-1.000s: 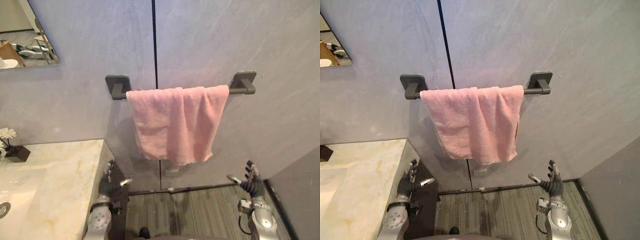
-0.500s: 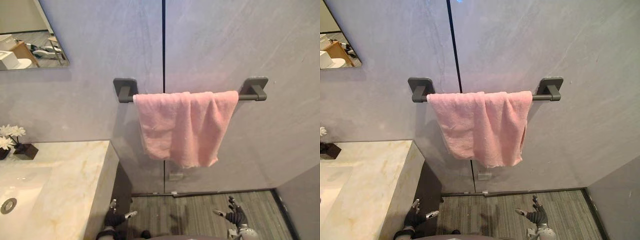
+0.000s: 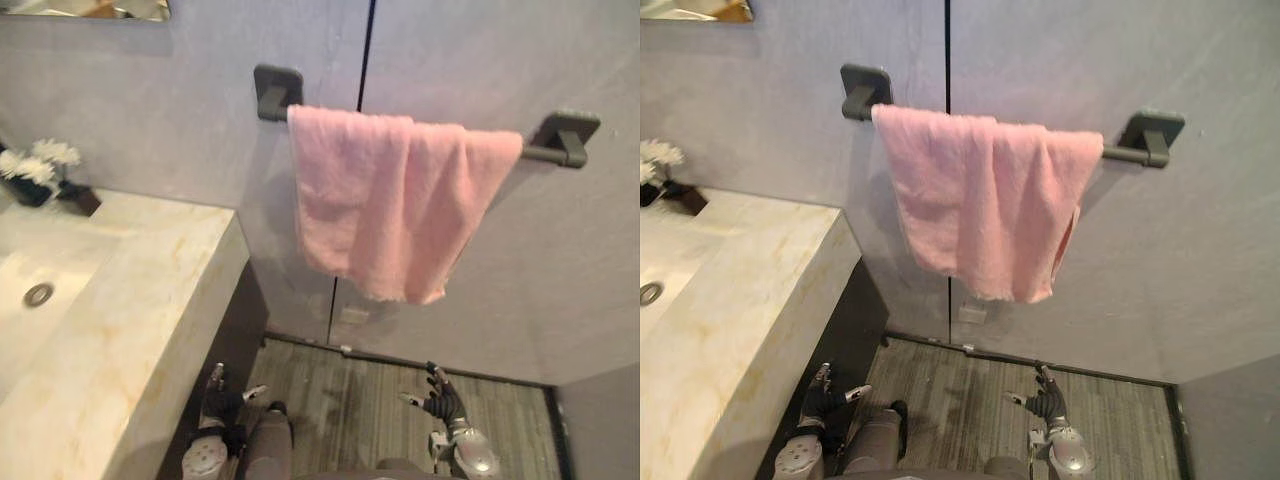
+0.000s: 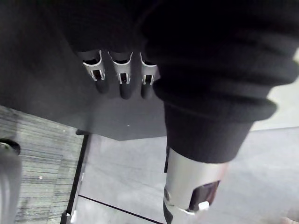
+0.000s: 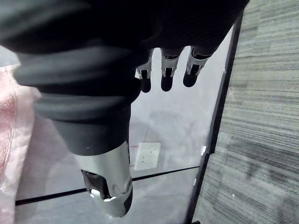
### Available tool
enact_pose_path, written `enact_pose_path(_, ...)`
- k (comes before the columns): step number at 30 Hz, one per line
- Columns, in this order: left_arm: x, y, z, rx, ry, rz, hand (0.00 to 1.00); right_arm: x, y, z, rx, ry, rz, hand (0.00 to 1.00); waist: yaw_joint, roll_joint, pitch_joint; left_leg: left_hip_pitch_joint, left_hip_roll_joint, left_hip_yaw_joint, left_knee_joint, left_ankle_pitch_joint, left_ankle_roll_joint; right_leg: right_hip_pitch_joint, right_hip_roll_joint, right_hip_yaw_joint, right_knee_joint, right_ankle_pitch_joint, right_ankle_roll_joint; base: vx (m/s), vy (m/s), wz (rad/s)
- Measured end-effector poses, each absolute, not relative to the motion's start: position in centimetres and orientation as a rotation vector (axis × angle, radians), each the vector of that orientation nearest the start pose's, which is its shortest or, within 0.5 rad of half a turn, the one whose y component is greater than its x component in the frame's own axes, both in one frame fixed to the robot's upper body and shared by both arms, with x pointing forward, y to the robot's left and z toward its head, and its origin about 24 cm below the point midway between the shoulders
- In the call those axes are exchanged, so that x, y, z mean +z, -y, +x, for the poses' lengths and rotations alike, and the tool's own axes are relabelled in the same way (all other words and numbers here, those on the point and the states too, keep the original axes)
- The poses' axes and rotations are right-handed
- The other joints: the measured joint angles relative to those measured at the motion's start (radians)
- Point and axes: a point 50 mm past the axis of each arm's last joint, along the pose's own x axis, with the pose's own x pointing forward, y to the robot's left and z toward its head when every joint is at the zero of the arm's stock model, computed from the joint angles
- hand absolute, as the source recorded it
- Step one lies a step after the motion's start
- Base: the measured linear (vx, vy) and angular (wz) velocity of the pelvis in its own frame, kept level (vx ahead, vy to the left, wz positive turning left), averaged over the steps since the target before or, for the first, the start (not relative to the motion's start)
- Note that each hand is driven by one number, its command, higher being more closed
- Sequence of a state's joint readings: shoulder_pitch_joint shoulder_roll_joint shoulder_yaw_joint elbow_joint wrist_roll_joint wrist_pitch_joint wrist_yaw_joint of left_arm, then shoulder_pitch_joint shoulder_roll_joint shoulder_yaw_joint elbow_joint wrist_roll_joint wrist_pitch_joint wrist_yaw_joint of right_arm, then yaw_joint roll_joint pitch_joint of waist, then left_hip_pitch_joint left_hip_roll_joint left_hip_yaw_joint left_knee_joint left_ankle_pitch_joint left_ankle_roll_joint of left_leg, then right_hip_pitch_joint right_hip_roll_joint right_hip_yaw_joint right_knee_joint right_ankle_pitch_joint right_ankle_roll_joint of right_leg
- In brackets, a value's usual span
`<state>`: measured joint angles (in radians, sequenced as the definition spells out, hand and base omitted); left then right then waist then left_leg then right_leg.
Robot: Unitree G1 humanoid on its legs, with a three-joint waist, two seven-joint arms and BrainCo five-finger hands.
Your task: Organize washtable
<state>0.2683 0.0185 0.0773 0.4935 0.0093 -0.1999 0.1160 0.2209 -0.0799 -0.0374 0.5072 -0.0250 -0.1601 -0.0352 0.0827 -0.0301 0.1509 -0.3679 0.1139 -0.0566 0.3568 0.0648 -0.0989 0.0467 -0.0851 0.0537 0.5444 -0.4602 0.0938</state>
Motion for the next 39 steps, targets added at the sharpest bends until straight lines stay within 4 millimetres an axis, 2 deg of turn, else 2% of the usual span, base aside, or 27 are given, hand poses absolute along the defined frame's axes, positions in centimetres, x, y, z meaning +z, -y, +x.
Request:
enact_pose_path(1,-9.3,-18.3,14.3,0.253,-0.527,0.026,0.0,-9.0,19.6,16.2,-0.139,-0.534,-0.103,0.0,-0.001,0.034,0.013,-0.006,0.031,-0.014,-0.108,0.109,0.005,-0.021,0.044,-0.043,-0.03,-0.021,-0.041,-0.5,-0.314,0.79)
enact_pose_path(2,-9.3,-17.5,14.5,0.233,-0.526,0.011,0.0,-9.0,20.1,16.4,-0.149,-0.531,-0.121,0.0,-0.018,0.061,0.028,0.008,0.057,-0.003,-0.222,0.165,0.053,-0.029,0.074,-0.099,-0.057,-0.006,-0.088,-0.61,-0.324,1.01)
enact_pose_path(3,-9.3,-17.2,14.6,0.22,-0.524,0.009,0.0,-9.1,20.2,16.6,-0.159,-0.536,-0.117,0.0,-0.028,0.068,0.036,0.0,0.066,0.013,-0.21,0.141,0.051,-0.031,0.079,-0.138,-0.056,0.002,-0.104,-0.47,-0.217,1.28)
enact_pose_path(4,-9.3,-17.2,14.6,0.213,-0.525,0.015,0.0,-9.9,20.3,15.8,-0.187,-0.591,-0.101,0.0,-0.04,0.038,0.051,-0.013,0.051,0.056,-0.064,0.1,0.036,-0.032,0.054,-0.189,-0.055,0.017,-0.125,-0.42,-0.205,1.01)
enact_pose_path(5,-9.3,-17.3,14.6,0.214,-0.527,0.02,0.0,-10.1,20.4,15.4,-0.198,-0.603,-0.097,0.0,-0.04,0.025,0.052,-0.011,0.039,0.076,0.005,0.074,0.033,-0.033,0.04,-0.204,-0.063,0.028,-0.128,-0.33,-0.211,1.14)
enact_pose_path(6,-9.2,-17.7,14.5,0.214,-0.524,0.033,0.0,-10.2,20.6,15.0,-0.207,-0.611,-0.101,0.0,-0.045,0.016,0.05,0.0,0.046,0.137,0.145,-0.021,0.023,-0.036,0.031,-0.242,-0.106,0.067,-0.134,-0.28,-0.149,0.83)
enact_pose_path(9,-8.4,-17.8,15.3,0.205,-0.477,0.047,0.0,-10.3,20.7,14.6,-0.206,-0.622,-0.103,0.0,-0.054,0.026,0.044,0.076,0.102,0.222,0.287,-0.175,0.016,-0.051,0.033,-0.314,-0.184,0.147,-0.151,-0.24,-0.043,0.79)
enact_pose_path(10,-8.3,-17.9,15.5,0.2,-0.472,0.053,0.0,-10.6,20.8,14.3,-0.204,-0.641,-0.108,0.0,-0.072,0.034,0.037,0.15,0.137,0.266,0.313,-0.225,0.01,-0.048,0.033,-0.36,-0.224,0.18,-0.155,-0.21,0.024,0.91)
enact_pose_path(11,-8.3,-17.9,15.5,0.196,-0.471,0.055,0.0,-10.8,20.8,14.2,-0.202,-0.649,-0.107,0.0,-0.079,0.036,0.034,0.18,0.149,0.277,0.305,-0.233,0.012,-0.051,0.033,-0.375,-0.232,0.19,-0.154,-0.24,0.097,1.29)
enact_pose_path(12,-8.2,-17.4,16.1,0.16,-0.46,0.064,0.0,-10.8,21.2,14.1,-0.216,-0.655,-0.106,0.0,-0.11,0.068,0.011,0.291,0.192,0.29,0.238,-0.224,0.007,-0.083,0.026,-0.449,-0.216,0.208,-0.157,-0.16,0.086,1.16)
enact_pose_path(13,-8.1,-17.2,16.4,0.148,-0.455,0.066,0.0,-10.8,21.4,14.2,-0.223,-0.656,-0.106,0.0,-0.124,0.078,0.005,0.315,0.203,0.293,0.183,-0.225,-0.004,-0.106,0.016,-0.475,-0.191,0.208,-0.157,-0.17,0.113,1.29)
enact_pose_path(14,-8.1,-17.0,16.9,0.134,-0.449,0.072,0.0,-10.8,21.5,14.4,-0.23,-0.654,-0.104,0.0,-0.133,0.082,0.003,0.325,0.186,0.288,0.119,-0.223,-0.017,-0.125,0.002,-0.493,-0.163,0.208,-0.157,-0.12,0.156,1.13)
enact_pose_path(15,-7.6,-16.7,18.3,0.098,-0.423,0.092,0.0,-11.1,21.9,14.3,-0.25,-0.669,-0.096,0.0,-0.15,0.073,0.005,0.339,0.154,0.3,0.028,-0.214,-0.019,-0.19,-0.046,-0.526,-0.048,0.221,-0.181,-0.25,0.217,1.08)
enact_pose_path(16,-7.5,-16.5,18.8,0.084,-0.412,0.096,0.0,-11.0,22.1,14.6,-0.251,-0.665,-0.102,0.0,-0.155,0.084,0.009,0.345,0.158,0.297,-0.016,-0.221,-0.029,-0.253,-0.049,-0.52,-0.007,0.209,-0.145,-0.32,0.204,0.99)
enact_pose_path(17,-7.4,-17.5,18.8,0.087,-0.408,0.135,0.0,-11.0,21.6,15.1,-0.249,-0.656,-0.089,0.0,-0.156,0.073,0.01,0.367,0.146,0.307,-0.07,-0.249,-0.065,-0.235,-0.033,-0.512,-0.215,0.336,-0.135,-0.29,0.097,0.49)
enact_pose_path(18,-7.4,-17.7,19.0,0.084,-0.411,0.145,0.0,-10.9,21.8,15.4,-0.261,-0.648,-0.085,0.0,-0.157,0.091,0.011,0.368,0.167,0.305,-0.08,-0.275,-0.077,-0.23,-0.019,-0.529,-0.231,0.363,-0.143,-0.25,0.085,0.24)
enact_pose_path(23,-7.9,-19.4,17.9,0.115,-0.449,0.195,0.0,-11.3,21.3,15.7,-0.266,-0.67,-0.061,0.0,-0.153,0.071,0.016,0.298,0.105,0.3,-0.077,-0.274,-0.043,-0.229,-0.033,-0.472,-0.359,0.476,-0.078,-0.23,0.147,0.04)
enact_pose_path(24,-8.1,-19.6,17.6,0.117,-0.458,0.206,0.0,-11.4,21.2,15.4,-0.266,-0.677,-0.059,0.0,-0.153,0.07,0.017,0.288,0.096,0.289,-0.076,-0.279,-0.035,-0.238,-0.021,-0.419,-0.357,0.477,-0.075,-0.17,0.107,0.36)
enact_pose_path(26,-8.4,-20.3,16.8,0.123,-0.483,0.23,0.0,-11.8,21.2,14.6,-0.268,-0.706,-0.057,0.0,-0.154,0.063,0.025,0.26,0.065,0.222,-0.073,-0.285,-0.025,-0.246,0.01,-0.212,-0.339,0.436,-0.039,-0.08,0.061,0.61)
enact_pose_path(27,-8.5,-20.4,16.5,0.127,-0.491,0.231,0.0,-11.8,21.2,14.5,-0.268,-0.71,-0.057,0.0,-0.152,0.064,0.026,0.257,0.055,0.196,-0.075,-0.285,-0.025,-0.244,0.016,-0.195,-0.334,0.425,-0.041,-0.03,0.013,0.78)
enact_pose_path(30,-9.1,-20.6,15.8,0.152,-0.527,0.217,0.0,-12.1,20.9,13.7,-0.262,-0.726,-0.051,0.0,-0.15,0.065,0.024,0.24,0.023,0.075,-0.094,-0.249,-0.026,-0.219,0.014,-0.236,-0.308,0.365,-0.038,0.0,-0.054,1.04)
enact_pose_path(32,-9.2,-20.7,15.8,0.16,-0.531,0.213,0.0,-12.3,20.5,13.3,-0.26,-0.736,-0.04,0.0,-0.151,0.051,0.014,0.24,0.002,-0.002,-0.197,-0.168,-0.025,-0.203,-0.011,-0.32,-0.302,0.331,-0.041,0.07,-0.091,1.56)
enact_pose_path(33,-9.2,-20.6,16.0,0.159,-0.529,0.21,0.0,-12.3,20.4,13.3,-0.265,-0.734,-0.028,0.0,-0.155,0.048,0.014,0.239,0.006,0.002,-0.241,-0.124,0.002,-0.187,-0.027,-0.381,-0.306,0.328,-0.041,0.1,-0.073,2.09)
enact_pose_path(35,-9.4,-20.4,15.9,0.165,-0.537,0.197,0.0,-12.5,20.5,12.8,-0.283,-0.744,-0.019,0.0,-0.149,0.043,0.013,0.24,0.017,0.1,-0.273,-0.055,0.012,-0.147,-0.061,-0.48,-0.287,0.327,-0.048,0.11,-0.004,1.72)
enact_pose_path(36,-9.4,-20.2,15.9,0.165,-0.538,0.19,0.0,-12.4,20.7,12.9,-0.289,-0.738,-0.021,0.0,-0.149,0.041,0.01,0.242,0.006,0.179,-0.295,-0.013,0.041,-0.126,-0.078,-0.491,-0.278,0.328,-0.052,0.12,0.102,1.62)
enact_pose_path(38,-9.3,-20.6,16.0,0.18,-0.53,0.204,0.0,-12.1,20.9,13.7,-0.303,-0.714,-0.012,0.0,-0.152,0.037,0.008,0.242,0.005,0.338,-0.324,0.022,0.069,-0.083,-0.093,-0.517,-0.292,0.33,-0.055,0.13,0.16,1.75)
enact_pose_path(39,-9.3,-20.8,15.9,0.187,-0.533,0.212,0.0,-12.0,20.8,14.1,-0.301,-0.707,-0.012,0.0,-0.144,0.032,0.008,0.24,0.005,0.359,-0.325,0.028,0.071,-0.077,-0.094,-0.523,-0.295,0.33,-0.054,0.07,0.122,1.02)
